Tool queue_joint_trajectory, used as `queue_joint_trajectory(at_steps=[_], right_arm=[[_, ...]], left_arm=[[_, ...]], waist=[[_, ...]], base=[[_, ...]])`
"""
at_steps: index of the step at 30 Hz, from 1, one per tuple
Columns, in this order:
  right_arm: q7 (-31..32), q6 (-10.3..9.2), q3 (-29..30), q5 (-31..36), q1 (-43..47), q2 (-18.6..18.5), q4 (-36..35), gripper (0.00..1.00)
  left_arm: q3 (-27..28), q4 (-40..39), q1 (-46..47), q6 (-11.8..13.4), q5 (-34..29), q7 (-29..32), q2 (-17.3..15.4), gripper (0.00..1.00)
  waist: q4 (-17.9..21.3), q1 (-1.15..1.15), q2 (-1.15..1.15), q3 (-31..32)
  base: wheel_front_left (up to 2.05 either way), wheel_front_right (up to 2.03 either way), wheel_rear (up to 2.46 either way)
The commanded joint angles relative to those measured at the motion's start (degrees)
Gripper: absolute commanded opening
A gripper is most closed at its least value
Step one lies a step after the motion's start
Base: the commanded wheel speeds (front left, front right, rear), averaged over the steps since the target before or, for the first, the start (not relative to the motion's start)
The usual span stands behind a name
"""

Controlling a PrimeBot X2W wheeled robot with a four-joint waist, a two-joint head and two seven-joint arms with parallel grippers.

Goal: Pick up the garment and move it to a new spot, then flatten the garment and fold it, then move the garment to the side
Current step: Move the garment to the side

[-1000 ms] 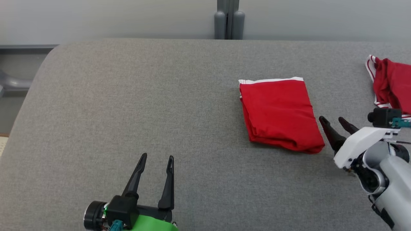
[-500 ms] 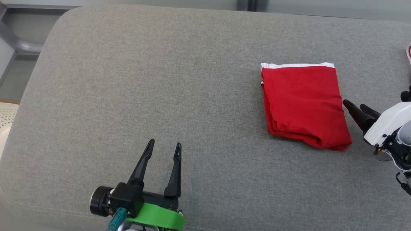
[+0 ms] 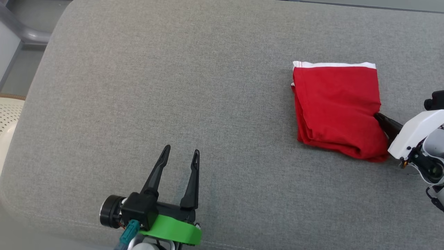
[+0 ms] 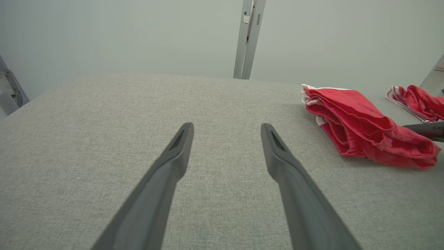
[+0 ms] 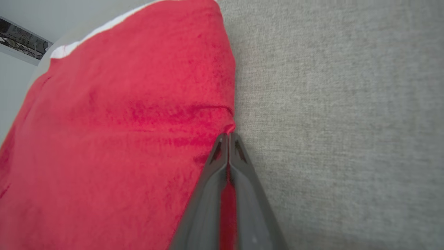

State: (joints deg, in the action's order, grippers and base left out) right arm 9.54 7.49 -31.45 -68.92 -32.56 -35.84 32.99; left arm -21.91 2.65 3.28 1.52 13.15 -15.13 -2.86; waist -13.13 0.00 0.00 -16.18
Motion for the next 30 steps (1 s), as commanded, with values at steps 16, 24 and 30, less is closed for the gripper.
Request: queue_joint_trajectory(at_steps=[16,24,30], right_arm=[[-5.8,-0.02,-5.5,3.9,-7.4,-11.5,-2.1,0.00],[-4.9,-0.02,-5.4,6.1,-12.8,-18.4,-3.4,0.00],[-5.0,-0.02,-3.3,7.7,-15.2,-23.2,-4.1,0.00]], left_arm=[[0.5,-0.3,0.5,-0.4,-0.6,0.0,-0.1,1.00],[1.1,-0.8,2.1,-0.9,-1.3,0.0,-0.1,1.00],[2.1,-1.0,3.7,-1.7,-2.2,0.0,-0.1,1.00]], waist=[[4.5,0.00,0.00,-0.6],[7.0,0.00,0.00,-4.1],[8.3,0.00,0.00,-7.9]], base=[[0.00,0.00,0.00],[0.00,0.00,0.00],[0.00,0.00,0.00]])
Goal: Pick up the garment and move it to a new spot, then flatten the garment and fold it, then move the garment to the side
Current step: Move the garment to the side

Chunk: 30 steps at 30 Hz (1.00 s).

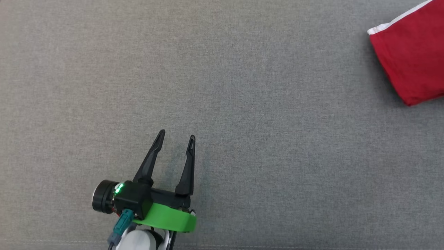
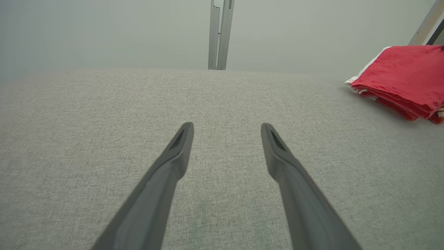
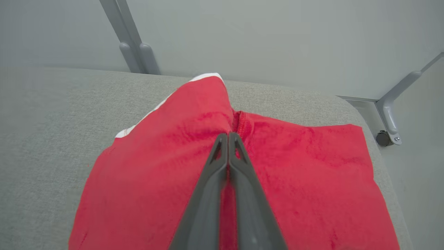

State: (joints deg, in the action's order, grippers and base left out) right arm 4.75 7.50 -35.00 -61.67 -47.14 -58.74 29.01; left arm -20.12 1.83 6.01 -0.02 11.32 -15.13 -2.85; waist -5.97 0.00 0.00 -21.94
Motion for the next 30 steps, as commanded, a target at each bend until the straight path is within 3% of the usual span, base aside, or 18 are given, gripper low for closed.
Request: queue_joint_trajectory(at_steps=[1,10,16,23,30], right_arm=[[-0.5,-0.03,0.8,0.8,-1.1,-1.0,0.0,0.00],[-2.6,-0.03,6.4,2.0,-0.5,-5.0,1.7,0.00],[-3.7,-0.04,10.0,1.8,2.1,-6.6,6.6,0.00],[-6.0,-0.04,12.0,6.5,1.5,-5.6,14.2,0.00],[-8.2,-0.05,14.4,14.3,-3.2,-2.4,22.8,0.00]], left_arm=[[0.5,-0.2,1.4,-0.4,-0.6,0.0,-0.1,1.00],[1.3,-0.5,3.7,-1.5,-2.1,0.0,-0.1,1.00],[1.7,-0.8,4.4,-2.1,-3.1,0.0,-0.1,1.00],[1.9,-0.9,5.3,-2.7,-3.2,0.0,-0.1,1.00],[1.7,-0.8,6.1,-3.1,-3.7,0.0,-0.1,1.00]], waist=[[1.3,0.00,0.00,-2.9],[2.0,0.00,0.00,-7.1],[1.9,0.00,0.00,-8.9],[1.3,0.00,0.00,-10.6],[0.3,0.00,0.00,-12.1]], base=[[0.00,0.00,0.00],[0.00,0.00,0.00],[0.00,0.00,0.00],[0.00,0.00,0.00],[0.00,0.00,0.00]])
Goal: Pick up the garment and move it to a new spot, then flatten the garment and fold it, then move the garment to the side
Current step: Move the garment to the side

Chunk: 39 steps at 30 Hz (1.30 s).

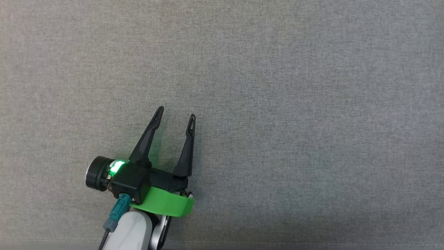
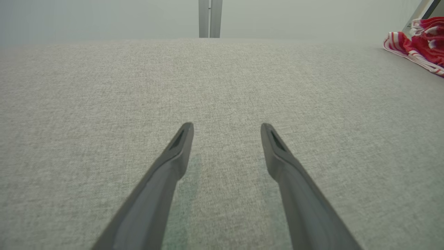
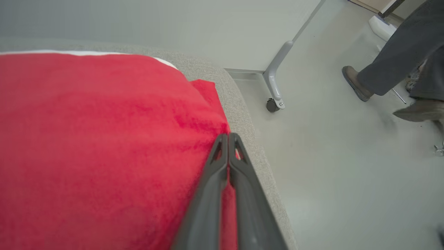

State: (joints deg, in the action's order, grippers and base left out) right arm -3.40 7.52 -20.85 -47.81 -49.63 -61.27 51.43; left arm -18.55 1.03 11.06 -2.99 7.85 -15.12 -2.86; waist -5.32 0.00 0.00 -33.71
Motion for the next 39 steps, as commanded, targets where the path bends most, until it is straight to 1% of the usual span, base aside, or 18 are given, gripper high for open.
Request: queue_joint_trajectory(at_steps=[1,2,3,6,10,13,16,18,19,20,21,23,27,30,36,39], right_arm=[[0.1,-0.07,0.4,1.3,-1.2,0.8,1.3,0.00],[0.3,-0.07,0.9,2.6,-2.3,1.8,3.4,0.66],[-0.2,-0.07,1.0,3.9,-2.9,2.0,4.3,1.00],[-2.1,-0.07,1.0,7.9,-4.5,2.9,7.2,1.00],[-7.0,-0.06,1.0,14.2,-6.9,4.7,10.5,1.00],[-9.6,-0.06,1.3,16.1,-7.3,8.4,10.8,1.00],[-10.9,-0.07,1.2,17.0,-5.4,11.3,9.8,1.00],[-11.4,-0.06,0.9,16.7,-3.3,13.9,8.6,1.00],[-11.5,-0.06,0.9,16.1,-1.9,15.8,8.1,1.00],[-11.6,-0.06,0.9,15.6,-0.9,16.8,7.5,1.00],[-11.6,-0.06,0.3,14.9,0.9,18.9,6.5,1.00],[-11.7,-0.07,-0.6,13.7,3.9,21.6,4.7,1.00],[-11.8,-0.06,-2.3,12.8,9.6,26.5,0.6,1.00],[-11.8,-0.07,-2.6,12.8,14.3,29.3,-3.4,1.00],[-11.8,-0.06,-0.2,15.3,25.2,34.9,-13.4,1.00],[-11.8,-0.06,2.9,17.6,30.5,37.2,-19.4,1.00]], left_arm=[[0.2,0.0,1.1,-0.2,-0.3,0.0,-0.1,1.00],[0.2,0.1,1.2,-0.2,-0.3,0.0,-0.1,1.00],[0.2,0.2,1.2,-0.2,-0.3,0.0,-0.1,1.00],[0.2,0.4,1.1,-0.1,-0.1,0.0,-0.1,1.00],[-0.1,0.6,0.7,0.4,0.4,0.0,-0.1,1.00],[-0.2,1.0,-0.2,0.8,0.9,0.0,-0.1,1.00],[-0.6,1.5,-1.4,1.1,1.3,0.0,-0.1,1.00],[-0.6,1.6,-2.2,1.6,1.5,0.0,-0.1,1.00],[-0.4,1.8,-2.8,1.8,1.7,0.0,-0.1,1.00],[-0.4,1.8,-3.3,2.0,1.9,0.0,-0.1,1.00],[-0.1,2.1,-4.0,2.3,2.1,0.0,-0.1,1.00],[0.1,2.3,-5.2,2.6,2.4,0.0,-0.1,1.00],[0.4,2.6,-7.7,3.1,2.8,0.0,-0.1,1.00],[0.7,2.5,-9.7,3.7,3.5,0.0,-0.1,1.00],[0.9,2.9,-13.4,4.7,4.8,0.0,-0.1,1.00],[1.3,2.7,-15.1,5.3,5.1,0.0,-0.1,1.00]], waist=[[-0.5,0.00,0.00,-0.4],[-0.7,0.00,0.00,-0.4],[-0.8,0.00,0.00,-0.4],[-0.9,0.00,0.00,0.1],[-0.9,0.00,0.00,2.3],[-0.6,0.00,0.00,5.0],[-0.5,0.00,0.00,8.3],[-0.4,0.00,0.00,10.6],[-0.2,0.00,0.00,12.1],[-0.1,0.00,0.00,12.9],[0.2,0.00,0.00,14.6],[0.5,0.00,0.00,17.0],[0.8,0.00,0.00,21.7],[1.0,0.00,0.00,25.2],[1.1,0.00,0.00,31.6],[1.2,0.00,0.00,33.9]], base=[[0.00,0.00,0.00],[0.00,0.00,0.00],[0.00,0.00,0.00],[0.00,0.00,0.00],[0.00,0.00,0.00],[0.00,0.00,0.00],[0.00,0.00,0.00],[0.00,0.00,0.00],[0.00,0.00,0.00],[0.00,0.00,0.00],[0.00,0.00,0.00],[0.00,0.00,0.00],[0.00,0.00,0.00],[0.00,0.00,0.00],[0.00,0.00,0.00],[0.00,0.00,0.00]])
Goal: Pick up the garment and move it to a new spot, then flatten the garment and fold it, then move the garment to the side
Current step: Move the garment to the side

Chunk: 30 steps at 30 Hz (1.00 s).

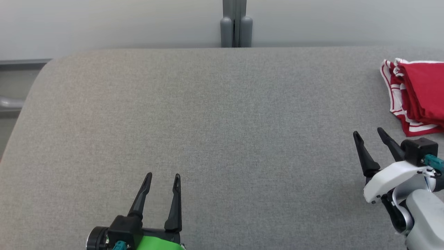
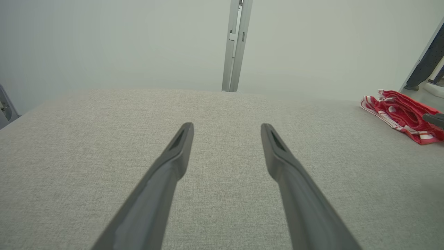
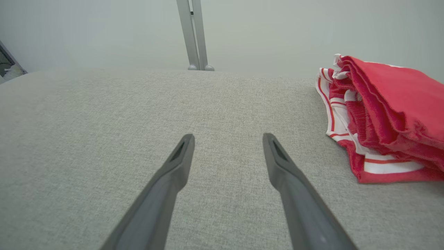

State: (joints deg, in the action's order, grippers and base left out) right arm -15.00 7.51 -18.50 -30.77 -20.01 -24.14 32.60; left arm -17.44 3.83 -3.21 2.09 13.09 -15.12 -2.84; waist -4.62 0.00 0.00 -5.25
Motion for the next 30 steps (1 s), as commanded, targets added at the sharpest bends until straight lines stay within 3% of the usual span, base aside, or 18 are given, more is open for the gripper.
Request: queue_joint_trajectory(at_steps=[1,7,15,22,30], right_arm=[[-0.2,-0.05,2.1,1.8,3.2,1.3,-3.1,1.00],[-0.2,-0.05,7.8,9.1,13.9,6.9,-15.8,1.00],[-0.2,-0.05,15.1,13.5,25.1,14.1,-25.9,1.00],[-0.2,-0.04,17.2,15.5,30.8,17.3,-29.5,1.00],[-0.2,-0.04,16.0,16.6,32.0,17.9,-28.9,1.00]], left_arm=[[0.5,-0.2,-1.2,0.4,0.1,0.0,-0.1,1.00],[2.7,-0.4,-3.9,0.9,0.8,0.0,-0.1,1.00],[4.9,-1.2,-7.3,0.6,1.2,0.0,-0.1,1.00],[6.5,-2.4,-10.2,-1.1,0.9,0.0,-0.1,1.00],[7.0,-0.5,-11.5,-2.0,-1.0,0.0,-0.1,1.00]], waist=[[0.5,0.00,0.00,5.9],[0.8,0.00,0.00,8.9],[1.6,0.00,0.00,11.7],[2.4,0.00,0.00,12.7],[2.9,0.00,0.00,13.3]], base=[[0.00,0.00,0.00],[0.00,0.00,0.00],[0.00,0.00,0.00],[0.00,0.00,0.00],[0.00,0.00,0.00]])
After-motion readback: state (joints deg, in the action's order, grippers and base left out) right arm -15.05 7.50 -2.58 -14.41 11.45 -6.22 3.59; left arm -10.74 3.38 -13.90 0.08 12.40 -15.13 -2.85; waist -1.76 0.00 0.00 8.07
